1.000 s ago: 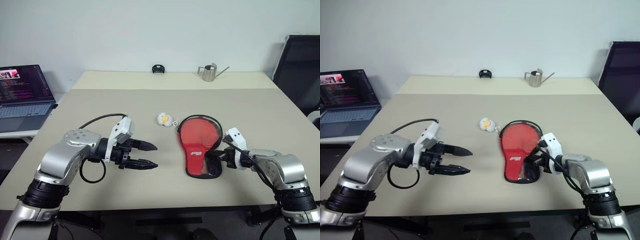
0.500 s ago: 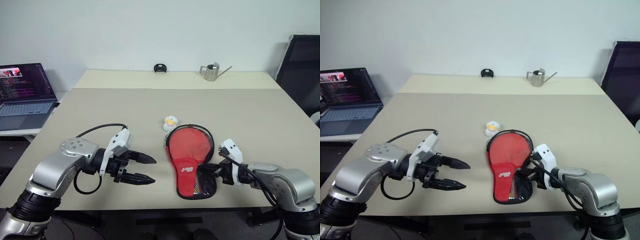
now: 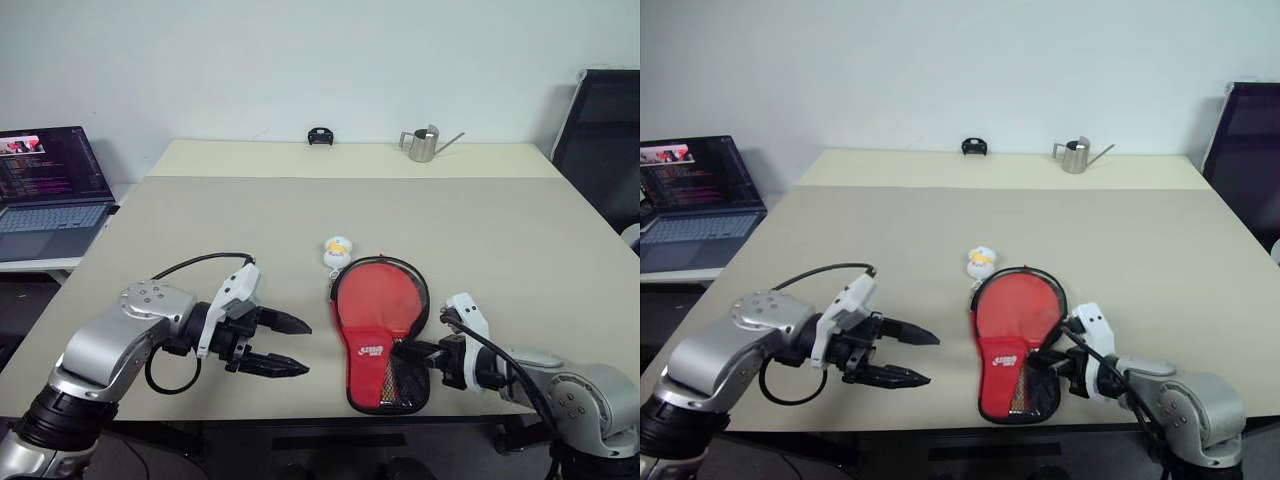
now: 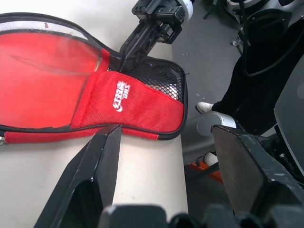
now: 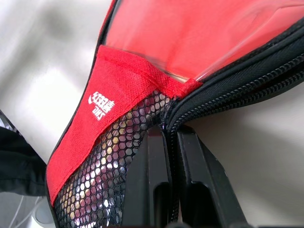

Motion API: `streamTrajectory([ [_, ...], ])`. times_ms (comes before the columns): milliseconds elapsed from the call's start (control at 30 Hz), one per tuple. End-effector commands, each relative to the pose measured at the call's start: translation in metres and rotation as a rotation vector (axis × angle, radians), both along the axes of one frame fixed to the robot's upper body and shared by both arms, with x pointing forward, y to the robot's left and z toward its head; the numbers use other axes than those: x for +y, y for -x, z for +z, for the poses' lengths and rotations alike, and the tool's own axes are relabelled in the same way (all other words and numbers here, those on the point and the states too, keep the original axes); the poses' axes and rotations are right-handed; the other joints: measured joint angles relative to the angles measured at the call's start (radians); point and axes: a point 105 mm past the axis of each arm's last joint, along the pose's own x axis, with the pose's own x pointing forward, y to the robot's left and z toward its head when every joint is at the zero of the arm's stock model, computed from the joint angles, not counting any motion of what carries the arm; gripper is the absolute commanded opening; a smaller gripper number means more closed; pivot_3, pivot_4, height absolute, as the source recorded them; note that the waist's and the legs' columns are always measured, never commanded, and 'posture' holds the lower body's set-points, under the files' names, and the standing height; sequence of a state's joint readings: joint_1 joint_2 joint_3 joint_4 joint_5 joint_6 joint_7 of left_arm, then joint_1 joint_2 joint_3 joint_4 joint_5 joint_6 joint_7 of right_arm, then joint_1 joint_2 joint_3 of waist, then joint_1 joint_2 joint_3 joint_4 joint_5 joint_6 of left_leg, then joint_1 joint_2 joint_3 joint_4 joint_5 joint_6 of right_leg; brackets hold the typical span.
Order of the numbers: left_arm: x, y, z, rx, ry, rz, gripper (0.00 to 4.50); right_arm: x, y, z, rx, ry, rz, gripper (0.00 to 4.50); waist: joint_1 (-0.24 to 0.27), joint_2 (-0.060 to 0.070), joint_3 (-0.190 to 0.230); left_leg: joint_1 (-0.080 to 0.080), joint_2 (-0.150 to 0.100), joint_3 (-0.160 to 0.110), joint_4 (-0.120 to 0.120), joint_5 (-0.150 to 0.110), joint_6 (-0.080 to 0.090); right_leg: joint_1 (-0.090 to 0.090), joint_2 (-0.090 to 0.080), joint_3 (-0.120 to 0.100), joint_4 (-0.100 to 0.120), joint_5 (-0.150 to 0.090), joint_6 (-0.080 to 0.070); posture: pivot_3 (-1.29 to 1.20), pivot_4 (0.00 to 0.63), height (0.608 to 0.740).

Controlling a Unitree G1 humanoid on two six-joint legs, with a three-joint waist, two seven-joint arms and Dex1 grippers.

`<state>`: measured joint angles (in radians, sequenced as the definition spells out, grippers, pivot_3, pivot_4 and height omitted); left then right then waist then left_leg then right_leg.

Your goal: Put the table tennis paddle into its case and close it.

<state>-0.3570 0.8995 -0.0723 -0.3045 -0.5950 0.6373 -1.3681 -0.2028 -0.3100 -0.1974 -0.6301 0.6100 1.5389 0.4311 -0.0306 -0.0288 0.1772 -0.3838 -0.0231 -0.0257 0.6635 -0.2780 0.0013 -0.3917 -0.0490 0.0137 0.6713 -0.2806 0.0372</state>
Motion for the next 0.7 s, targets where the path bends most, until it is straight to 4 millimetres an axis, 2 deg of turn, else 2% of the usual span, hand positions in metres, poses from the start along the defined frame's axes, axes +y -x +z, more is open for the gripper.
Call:
streamTrajectory([
  [33,0.0,0.004,0.007,-0.034,0.015,-0.03,3.27,0.002,0.006,0.004,-0.016,-0.011,0.008,0.03,0.0,0.0,0.0,0.0,0.0,0.0,0.0,0.0,0.0,0.0,0.0,0.0,0.0,0.0,0.0,0.0,0.15,0.74],
  [233,0.001,0.004,0.006,-0.033,0.014,-0.033,3.27,-0.009,0.008,0.002,-0.002,0.009,-0.012,0.03,0.0,0.0,0.0,0.0,0.0,0.0,0.0,0.0,0.0,0.0,0.0,0.0,-0.001,0.0,0.0,0.0,0.15,0.74],
  [567,0.002,0.001,0.003,-0.042,0.008,-0.032,3.27,-0.011,0.004,-0.002,0.003,0.021,-0.039,0.03,0.001,0.0,0.0,0.0,0.0,0.0,-0.001,0.0,0.0,0.0,0.0,0.0,-0.002,0.0,0.0,0.0,0.15,0.74],
  [700,0.002,0.0,0.003,-0.045,0.006,-0.031,3.27,-0.018,0.002,-0.004,0.005,0.045,-0.079,1.16,0.001,0.0,0.0,0.0,0.0,0.0,-0.001,0.0,0.0,0.001,0.0,0.0,-0.003,0.0,0.0,0.0,0.15,0.74],
])
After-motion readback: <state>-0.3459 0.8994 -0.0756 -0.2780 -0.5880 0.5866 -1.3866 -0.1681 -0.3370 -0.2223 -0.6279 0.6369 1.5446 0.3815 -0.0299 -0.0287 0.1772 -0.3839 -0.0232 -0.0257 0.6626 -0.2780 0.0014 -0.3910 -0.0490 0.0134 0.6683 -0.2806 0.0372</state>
